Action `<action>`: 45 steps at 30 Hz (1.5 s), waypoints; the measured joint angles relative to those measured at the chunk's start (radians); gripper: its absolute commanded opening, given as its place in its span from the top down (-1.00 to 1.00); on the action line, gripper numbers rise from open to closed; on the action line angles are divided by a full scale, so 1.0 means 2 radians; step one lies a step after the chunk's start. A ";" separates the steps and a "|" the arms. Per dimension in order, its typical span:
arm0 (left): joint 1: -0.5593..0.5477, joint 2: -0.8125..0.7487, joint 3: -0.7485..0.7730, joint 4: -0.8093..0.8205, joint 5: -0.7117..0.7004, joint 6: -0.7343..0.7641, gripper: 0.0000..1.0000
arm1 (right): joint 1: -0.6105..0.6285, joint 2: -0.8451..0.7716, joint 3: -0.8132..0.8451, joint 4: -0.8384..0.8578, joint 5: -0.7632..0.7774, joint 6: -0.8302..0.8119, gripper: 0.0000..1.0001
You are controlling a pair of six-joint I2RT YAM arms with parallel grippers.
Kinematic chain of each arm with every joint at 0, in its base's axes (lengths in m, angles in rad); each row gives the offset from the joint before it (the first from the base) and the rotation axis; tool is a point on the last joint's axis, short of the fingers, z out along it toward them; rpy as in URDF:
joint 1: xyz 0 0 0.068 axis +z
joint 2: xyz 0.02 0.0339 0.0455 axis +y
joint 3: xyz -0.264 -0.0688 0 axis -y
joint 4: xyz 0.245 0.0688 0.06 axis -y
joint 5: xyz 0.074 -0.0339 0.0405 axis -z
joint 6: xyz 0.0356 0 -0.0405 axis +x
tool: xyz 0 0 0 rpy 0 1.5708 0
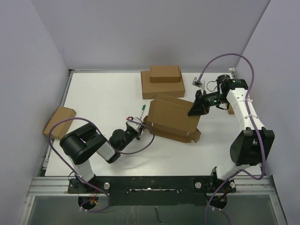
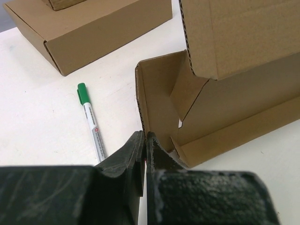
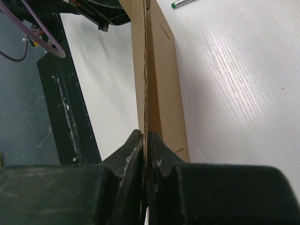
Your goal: Fold the paper box
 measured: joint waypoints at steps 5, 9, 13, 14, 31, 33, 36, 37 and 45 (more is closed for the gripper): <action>-0.003 -0.011 -0.013 -0.001 0.001 0.000 1.00 | 0.002 0.000 -0.007 0.011 0.007 0.017 1.00; -0.007 -0.022 -0.026 0.000 0.003 -0.001 1.00 | 0.002 0.000 -0.007 0.016 0.007 0.026 1.00; -0.009 -0.034 -0.035 -0.004 0.009 -0.004 1.00 | -0.001 0.000 -0.007 0.021 0.007 0.034 1.00; -0.009 -0.036 -0.035 -0.007 0.011 -0.005 1.00 | -0.001 0.000 -0.007 0.022 0.007 0.035 1.00; -0.013 -0.069 -0.028 -0.064 0.036 -0.023 1.00 | -0.001 0.000 -0.009 0.030 0.007 0.047 1.00; -0.013 -0.069 -0.024 -0.069 0.037 -0.025 1.00 | -0.001 0.000 -0.010 0.030 0.007 0.047 1.00; -0.013 -0.070 -0.023 -0.072 0.039 -0.027 0.99 | -0.002 0.000 -0.012 0.031 0.007 0.047 1.00; -0.013 -0.070 -0.023 -0.072 0.040 -0.027 0.97 | -0.003 0.000 -0.013 0.031 0.006 0.047 1.00; -0.013 -0.092 -0.023 -0.105 0.055 -0.037 0.71 | -0.003 -0.005 -0.017 0.030 0.005 0.043 1.00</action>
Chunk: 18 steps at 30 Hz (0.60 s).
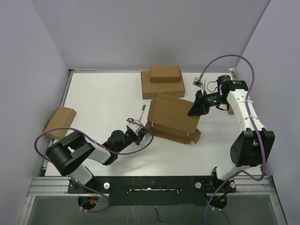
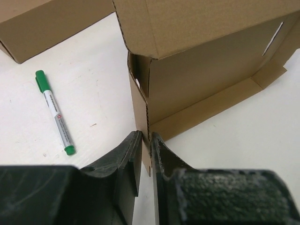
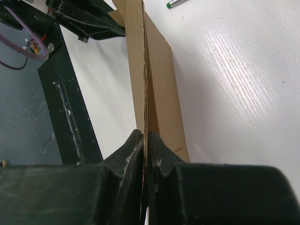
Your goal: Fold the paper box
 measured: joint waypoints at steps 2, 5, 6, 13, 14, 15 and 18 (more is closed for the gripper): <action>0.000 -0.008 0.000 -0.012 0.006 -0.002 0.61 | 0.000 -0.002 -0.001 -0.001 0.000 -0.003 1.00; 0.000 -0.024 0.000 -0.035 0.012 -0.004 0.44 | 0.000 -0.003 -0.001 -0.001 -0.002 -0.008 1.00; 0.000 -0.033 -0.001 -0.046 0.015 -0.006 0.38 | 0.000 -0.003 -0.001 -0.001 -0.002 -0.009 1.00; 0.013 -0.181 -0.014 -0.160 0.021 -0.026 0.07 | 0.000 -0.005 -0.006 -0.001 -0.004 -0.014 1.00; 0.018 -0.220 -0.014 -0.191 0.022 -0.033 0.04 | 0.000 -0.006 -0.006 -0.002 -0.004 -0.015 1.00; 0.023 -0.252 -0.013 -0.215 0.022 -0.039 0.03 | 0.000 -0.007 -0.007 -0.002 -0.005 -0.016 1.00; 0.043 -0.343 -0.005 -0.295 0.022 -0.053 -0.03 | 0.000 -0.010 -0.008 -0.003 -0.006 -0.020 1.00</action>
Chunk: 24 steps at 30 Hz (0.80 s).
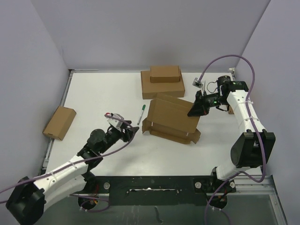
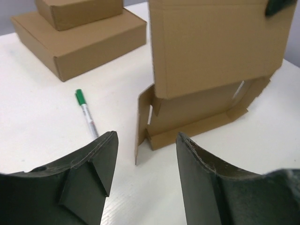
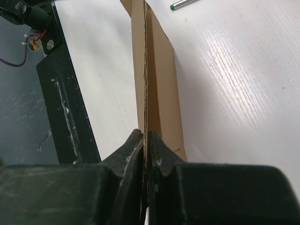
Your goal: Fold the paper box
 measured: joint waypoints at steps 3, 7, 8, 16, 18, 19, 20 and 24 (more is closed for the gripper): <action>0.033 -0.048 0.020 -0.070 0.006 -0.010 0.02 | 0.000 0.000 0.000 0.000 0.000 -0.002 1.00; 0.099 -0.029 0.059 -0.119 0.034 -0.026 0.25 | 0.000 0.000 0.000 0.000 0.000 -0.003 1.00; 0.110 -0.015 0.064 -0.118 0.042 -0.027 0.26 | 0.000 0.000 0.000 0.000 0.000 -0.003 1.00; 0.132 0.165 0.071 -0.037 0.116 0.003 0.27 | 0.000 0.000 0.000 -0.001 -0.001 -0.003 1.00; 0.132 0.198 0.072 -0.011 0.133 0.014 0.27 | 0.000 0.000 0.000 -0.001 -0.001 -0.003 1.00; 0.131 0.212 0.072 0.001 0.142 0.017 0.26 | 0.000 0.000 0.000 -0.001 -0.001 -0.003 1.00; 0.131 0.227 0.074 0.018 0.151 0.022 0.26 | 0.000 0.000 0.000 -0.001 -0.001 -0.003 1.00; 0.127 0.271 0.081 0.066 0.179 0.037 0.25 | 0.000 0.000 0.000 -0.001 -0.002 -0.003 1.00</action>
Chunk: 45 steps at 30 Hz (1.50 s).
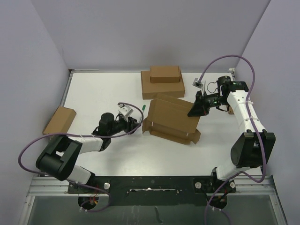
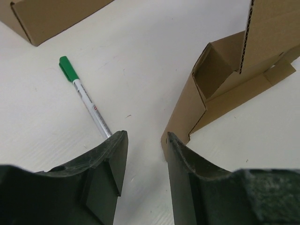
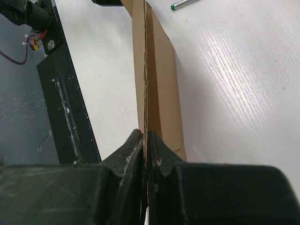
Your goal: Fold the paper box
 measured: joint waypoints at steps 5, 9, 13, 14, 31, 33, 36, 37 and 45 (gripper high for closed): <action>-0.005 0.042 0.011 0.052 0.029 0.014 0.23 | 0.000 0.000 0.000 0.000 0.000 0.000 1.00; -0.006 0.065 0.017 0.079 0.049 0.024 0.23 | 0.001 0.000 0.000 0.000 0.000 0.000 1.00; -0.008 0.077 0.023 0.093 0.066 0.032 0.22 | 0.003 0.000 0.000 0.000 0.000 0.000 1.00; -0.009 0.079 0.025 0.095 0.070 0.034 0.21 | 0.003 0.000 0.000 0.000 0.000 0.000 1.00; -0.028 0.098 0.037 0.102 0.112 0.064 0.10 | 0.006 0.000 0.000 0.000 0.000 0.000 1.00; -0.032 0.103 0.039 0.102 0.113 0.066 0.08 | 0.006 0.000 0.000 0.000 0.000 0.000 1.00; -0.038 0.112 0.045 0.104 0.111 0.068 0.07 | 0.006 0.000 0.000 0.000 0.000 0.000 1.00; -0.039 0.113 0.045 0.105 0.109 0.068 0.06 | 0.006 0.000 0.000 0.000 0.000 0.000 1.00; -0.061 0.127 0.046 0.133 0.064 0.069 -0.05 | 0.006 0.000 0.000 0.000 -0.001 0.000 1.00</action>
